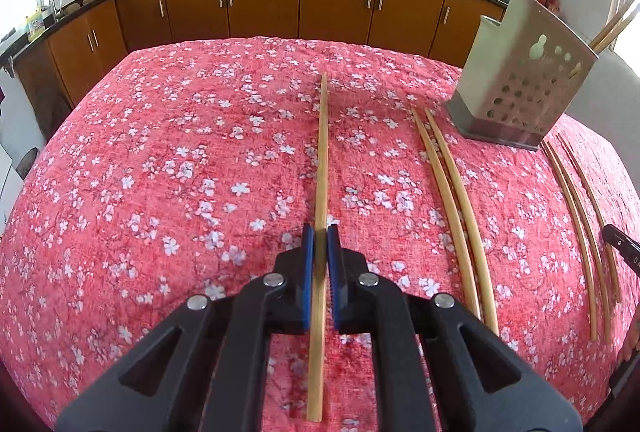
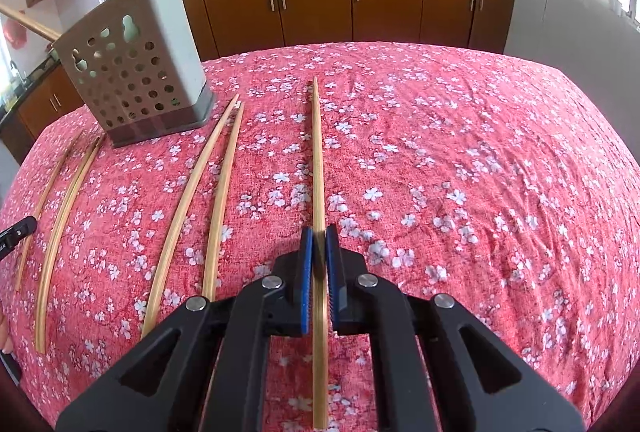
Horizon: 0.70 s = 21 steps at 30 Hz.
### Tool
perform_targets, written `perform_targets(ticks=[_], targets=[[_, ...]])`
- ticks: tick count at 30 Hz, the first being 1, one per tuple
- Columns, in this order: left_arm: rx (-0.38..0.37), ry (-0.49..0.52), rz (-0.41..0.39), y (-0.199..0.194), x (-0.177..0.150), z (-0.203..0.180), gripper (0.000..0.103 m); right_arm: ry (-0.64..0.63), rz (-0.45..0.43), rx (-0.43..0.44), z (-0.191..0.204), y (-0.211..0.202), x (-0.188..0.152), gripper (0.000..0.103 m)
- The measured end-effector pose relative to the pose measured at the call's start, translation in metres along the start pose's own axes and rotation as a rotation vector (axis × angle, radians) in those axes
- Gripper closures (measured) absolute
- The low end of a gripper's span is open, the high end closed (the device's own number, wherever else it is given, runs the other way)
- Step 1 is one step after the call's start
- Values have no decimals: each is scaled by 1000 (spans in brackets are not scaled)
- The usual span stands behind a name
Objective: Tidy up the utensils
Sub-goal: 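Grasp a chopstick with the left gripper while the right gripper grasps another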
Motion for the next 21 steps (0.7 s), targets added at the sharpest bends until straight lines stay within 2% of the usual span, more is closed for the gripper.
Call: perform_targets(ticks=[21], targets=[[-4,-11,-1,-1,-1,-3,93,-9,-3,-6,0,1,-1,95]])
Point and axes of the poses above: each gripper's, at about its wrist camera, not at the fingertips, and y roughly the way its jaws point, z to its left, x to its top, the point moved 3 cm from there along y, roughly the way its jaws point, and after that the axes turned 8 degrees about y, right-handed, at the moved point
